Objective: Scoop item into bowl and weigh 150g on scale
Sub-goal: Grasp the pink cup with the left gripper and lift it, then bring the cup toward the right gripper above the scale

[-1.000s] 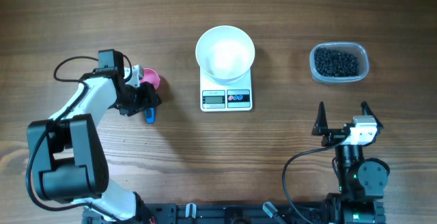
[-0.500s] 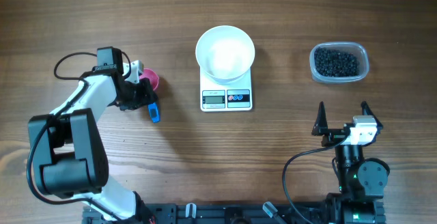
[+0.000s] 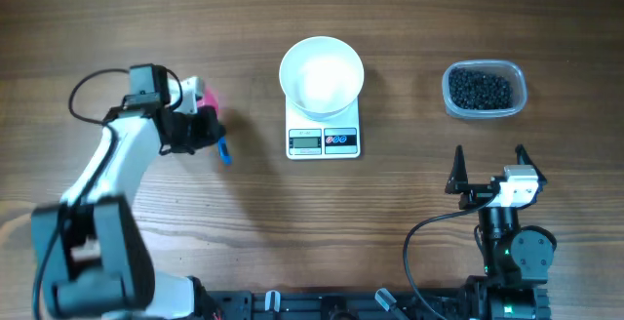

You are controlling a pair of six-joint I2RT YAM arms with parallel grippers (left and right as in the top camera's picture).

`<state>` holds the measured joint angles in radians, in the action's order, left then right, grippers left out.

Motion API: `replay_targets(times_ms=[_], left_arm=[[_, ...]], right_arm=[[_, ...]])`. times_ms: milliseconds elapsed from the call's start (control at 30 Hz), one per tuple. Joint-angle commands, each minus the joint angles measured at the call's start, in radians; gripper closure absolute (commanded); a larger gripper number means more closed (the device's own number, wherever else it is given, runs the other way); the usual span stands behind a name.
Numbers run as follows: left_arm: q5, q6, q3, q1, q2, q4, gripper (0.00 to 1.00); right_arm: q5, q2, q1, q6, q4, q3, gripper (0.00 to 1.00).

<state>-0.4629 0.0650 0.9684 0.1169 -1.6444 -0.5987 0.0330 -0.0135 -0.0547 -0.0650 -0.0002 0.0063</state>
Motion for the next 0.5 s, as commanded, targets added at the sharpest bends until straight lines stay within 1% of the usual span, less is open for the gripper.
replay_targets(times_ms=[0, 33, 133, 167, 200, 267, 333, 367, 400, 433, 467], left_arm=[[-0.282, 0.048, -0.001, 0.0, 0.196, 0.001, 0.96], [-0.365, 0.047, -0.001, -0.001, 0.243, 0.001, 0.96], [-0.71, 0.047, -0.001, -0.001, 0.414, 0.028, 0.96], [-0.786, 0.047, -0.001, -0.001, 0.459, 0.036, 0.96], [-0.809, 0.05, -0.002, -0.001, 0.493, 0.034, 0.96], [-0.808, 0.15, -0.002, -0.001, 0.567, 0.023, 0.96], [-0.808, 0.206, -0.002, -0.001, 0.605, 0.023, 0.96], [-0.808, 0.239, -0.002, -0.001, 0.631, 0.024, 0.96], [-0.808, 0.248, -0.002, -0.002, 0.638, 0.024, 0.96], [-0.808, 0.259, -0.002, -0.002, 0.645, 0.023, 0.96], [-0.808, 0.259, -0.002, -0.002, 0.648, 0.023, 0.96]], right_arm=[[0.005, 0.006, 0.005, 0.013, 0.002, -0.001, 0.0], [0.005, 0.006, 0.005, 0.013, 0.002, -0.001, 0.0], [0.005, 0.006, 0.005, 0.013, 0.002, -0.001, 0.0], [0.005, 0.006, 0.005, 0.013, 0.002, -0.001, 0.0], [0.005, 0.006, 0.005, 0.013, 0.002, -0.001, 0.0], [0.005, 0.006, 0.005, 0.013, 0.002, -0.001, 0.0], [0.011, 0.006, 0.005, 0.017, 0.004, -0.001, 0.0], [0.093, 0.006, 0.005, 0.063, 0.042, -0.001, 0.0], [0.222, 0.006, 0.005, 0.182, 0.077, -0.001, 0.0], [0.412, 0.006, 0.005, 0.373, 0.086, -0.001, 0.0], [0.604, 0.006, 0.005, 0.595, 0.07, -0.001, 0.0]])
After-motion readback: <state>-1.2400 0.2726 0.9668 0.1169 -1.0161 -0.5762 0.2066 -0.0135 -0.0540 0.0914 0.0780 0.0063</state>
